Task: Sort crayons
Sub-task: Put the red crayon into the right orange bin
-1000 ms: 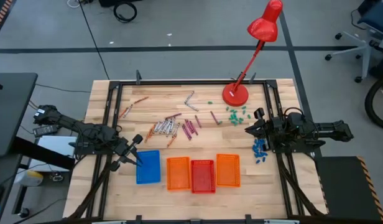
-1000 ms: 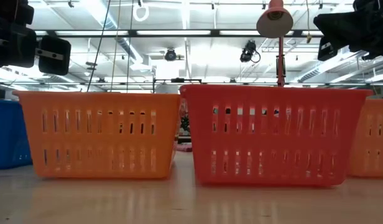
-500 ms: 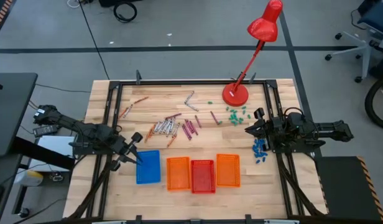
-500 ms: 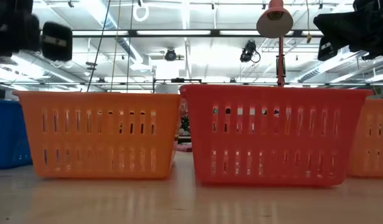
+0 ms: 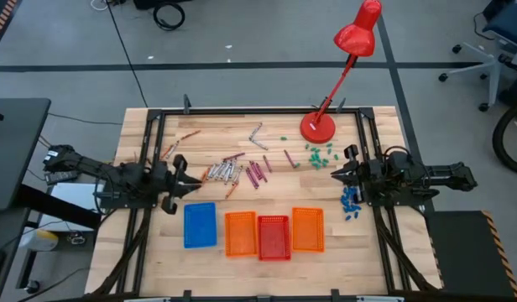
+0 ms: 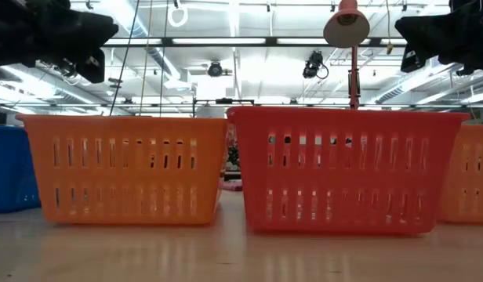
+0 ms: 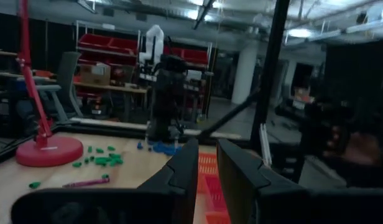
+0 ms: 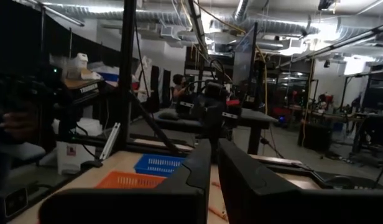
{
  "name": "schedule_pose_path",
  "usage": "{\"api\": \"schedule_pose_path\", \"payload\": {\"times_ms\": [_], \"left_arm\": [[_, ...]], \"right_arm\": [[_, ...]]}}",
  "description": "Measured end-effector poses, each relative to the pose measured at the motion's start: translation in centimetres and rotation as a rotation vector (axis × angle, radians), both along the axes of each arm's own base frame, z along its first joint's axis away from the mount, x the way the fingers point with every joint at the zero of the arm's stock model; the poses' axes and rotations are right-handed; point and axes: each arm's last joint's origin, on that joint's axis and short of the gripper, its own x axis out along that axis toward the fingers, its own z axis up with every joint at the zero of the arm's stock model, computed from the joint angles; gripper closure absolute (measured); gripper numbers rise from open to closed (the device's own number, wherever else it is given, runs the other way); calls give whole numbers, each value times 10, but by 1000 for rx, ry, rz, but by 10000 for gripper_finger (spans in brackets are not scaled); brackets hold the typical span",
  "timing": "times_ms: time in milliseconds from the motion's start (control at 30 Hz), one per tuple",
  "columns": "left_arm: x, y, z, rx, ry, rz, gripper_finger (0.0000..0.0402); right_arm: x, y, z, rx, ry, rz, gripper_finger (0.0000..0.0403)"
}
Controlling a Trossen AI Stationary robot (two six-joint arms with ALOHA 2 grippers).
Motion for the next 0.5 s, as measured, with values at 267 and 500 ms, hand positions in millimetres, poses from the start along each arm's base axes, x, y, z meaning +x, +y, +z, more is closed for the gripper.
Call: {"api": "schedule_pose_path", "payload": {"times_ms": [267, 500], "left_arm": [[0, 0, 1, -44, -11, -7, 331], [0, 0, 1, -67, -9, -12, 331]], "right_arm": [[-3, 0, 9, 66, -95, 21, 366], [-7, 0, 18, 229, -172, 81, 366]]}}
